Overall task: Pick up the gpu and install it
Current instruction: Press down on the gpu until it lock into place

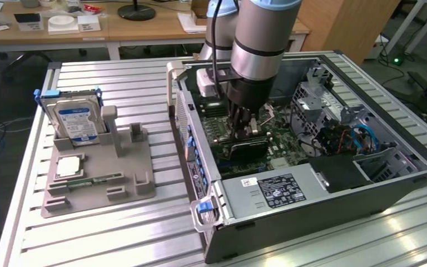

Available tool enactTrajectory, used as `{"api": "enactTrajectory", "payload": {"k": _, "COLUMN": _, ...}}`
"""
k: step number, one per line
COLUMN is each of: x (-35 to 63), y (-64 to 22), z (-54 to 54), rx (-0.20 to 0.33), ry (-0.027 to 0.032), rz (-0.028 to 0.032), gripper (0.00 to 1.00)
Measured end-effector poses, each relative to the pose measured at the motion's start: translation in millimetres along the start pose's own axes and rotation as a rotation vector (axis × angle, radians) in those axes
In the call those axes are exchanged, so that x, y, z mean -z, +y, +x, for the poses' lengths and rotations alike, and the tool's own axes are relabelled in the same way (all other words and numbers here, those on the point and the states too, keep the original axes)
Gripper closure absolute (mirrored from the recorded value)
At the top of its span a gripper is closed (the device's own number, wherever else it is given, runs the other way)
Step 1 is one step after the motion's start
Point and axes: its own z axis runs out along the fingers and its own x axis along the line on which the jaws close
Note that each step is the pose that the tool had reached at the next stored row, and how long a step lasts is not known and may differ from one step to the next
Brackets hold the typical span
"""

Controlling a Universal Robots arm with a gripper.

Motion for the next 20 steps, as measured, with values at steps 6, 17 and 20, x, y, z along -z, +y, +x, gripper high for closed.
{"api": "enactTrajectory", "payload": {"k": 6, "x": 7.9, "y": 2.8, "z": -0.3, "rx": 0.000, "ry": -0.0008, "rz": -0.0045, "gripper": 0.89}}
{"api": "enactTrajectory", "payload": {"k": 17, "x": 8.6, "y": 33.6, "z": -3.0, "rx": 0.000, "ry": -0.0006, "rz": -0.0065, "gripper": 0.89}}
{"api": "enactTrajectory", "payload": {"k": 20, "x": 8.5, "y": 37.1, "z": -8.3, "rx": 0.000, "ry": -0.0004, "rz": -0.0067, "gripper": 0.89}}
